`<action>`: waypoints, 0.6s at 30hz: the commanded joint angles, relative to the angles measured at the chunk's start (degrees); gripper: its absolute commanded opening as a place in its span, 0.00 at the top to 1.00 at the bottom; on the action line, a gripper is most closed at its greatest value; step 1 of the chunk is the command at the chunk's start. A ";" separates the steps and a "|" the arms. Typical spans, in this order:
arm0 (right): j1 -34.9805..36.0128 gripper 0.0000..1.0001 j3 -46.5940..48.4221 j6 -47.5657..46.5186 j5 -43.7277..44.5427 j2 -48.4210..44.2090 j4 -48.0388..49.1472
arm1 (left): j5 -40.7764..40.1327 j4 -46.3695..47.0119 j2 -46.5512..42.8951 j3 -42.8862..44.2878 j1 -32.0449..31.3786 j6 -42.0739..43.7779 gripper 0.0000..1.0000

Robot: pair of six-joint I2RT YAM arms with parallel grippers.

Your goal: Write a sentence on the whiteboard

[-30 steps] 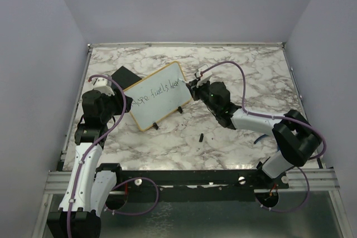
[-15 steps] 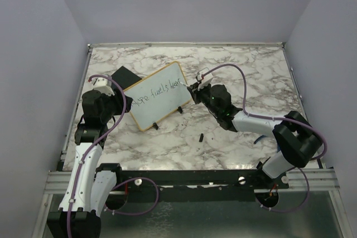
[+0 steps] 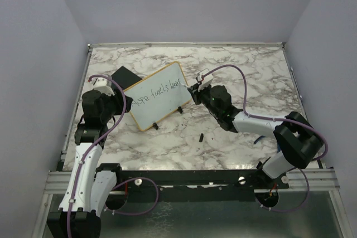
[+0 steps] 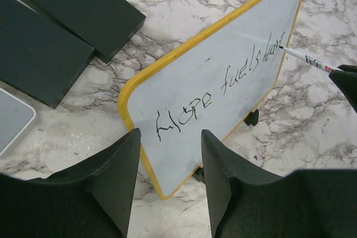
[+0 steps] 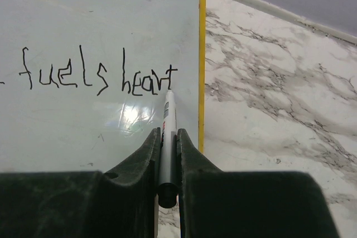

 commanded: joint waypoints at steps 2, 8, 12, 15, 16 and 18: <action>0.32 1.00 0.00 -0.63 2.82 -0.96 -1.41 | 0.62 0.95 -0.91 -0.56 -0.39 0.07 0.50; 0.31 0.99 0.80 -1.28 3.03 -0.71 -1.19 | 0.58 0.93 -0.91 -0.54 -0.39 0.03 0.50; 0.33 1.00 1.26 -1.40 2.59 -0.68 -0.97 | 0.55 0.94 -1.00 -0.51 -0.39 0.07 0.50; 0.32 0.99 1.23 -1.49 1.58 -0.74 -0.65 | 0.57 0.94 -1.00 -0.56 -0.39 0.06 0.50; 0.30 1.00 1.06 -1.50 1.28 -0.87 -0.37 | 0.54 0.92 -1.00 -0.55 -0.39 0.07 0.50; 0.27 0.99 0.60 -1.40 0.69 -1.37 0.25 | 0.53 0.92 -1.00 -0.56 -0.39 0.07 0.50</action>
